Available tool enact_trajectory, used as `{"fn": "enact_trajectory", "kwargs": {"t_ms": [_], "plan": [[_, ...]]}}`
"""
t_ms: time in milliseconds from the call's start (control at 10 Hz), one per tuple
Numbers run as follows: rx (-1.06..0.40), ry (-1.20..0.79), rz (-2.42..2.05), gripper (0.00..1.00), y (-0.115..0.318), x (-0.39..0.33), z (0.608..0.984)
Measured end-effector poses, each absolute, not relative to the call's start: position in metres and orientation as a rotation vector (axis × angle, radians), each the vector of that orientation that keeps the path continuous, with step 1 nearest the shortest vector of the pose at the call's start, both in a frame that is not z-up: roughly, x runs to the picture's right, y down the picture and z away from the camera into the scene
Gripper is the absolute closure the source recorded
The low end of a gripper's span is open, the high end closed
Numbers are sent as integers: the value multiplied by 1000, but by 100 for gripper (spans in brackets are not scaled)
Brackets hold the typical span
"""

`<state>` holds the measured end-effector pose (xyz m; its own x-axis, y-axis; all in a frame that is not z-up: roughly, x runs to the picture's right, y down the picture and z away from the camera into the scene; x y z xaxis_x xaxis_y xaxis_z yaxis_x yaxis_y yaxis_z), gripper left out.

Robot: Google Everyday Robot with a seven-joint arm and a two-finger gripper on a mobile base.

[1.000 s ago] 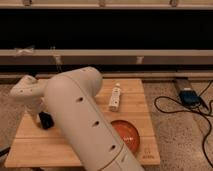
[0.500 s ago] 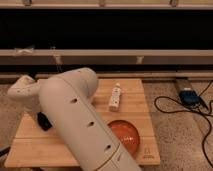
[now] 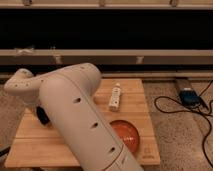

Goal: Place the eraser on the white sponge

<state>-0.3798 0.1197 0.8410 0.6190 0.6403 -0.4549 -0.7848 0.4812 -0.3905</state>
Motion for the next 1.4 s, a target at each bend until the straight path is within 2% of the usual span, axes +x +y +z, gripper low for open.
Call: {"fn": "enact_trajectory", "kwargs": {"t_ms": [200,700,1200,1300,1400], "plan": [[-601,243,885,82,106,-381,843],[-582,220,951,82,49,-352,888],[-541,198,993,81,23,-349,895],[-532,210,999,75,21,-347,899],[-521,221,1004,65,19,-347,902]]}}
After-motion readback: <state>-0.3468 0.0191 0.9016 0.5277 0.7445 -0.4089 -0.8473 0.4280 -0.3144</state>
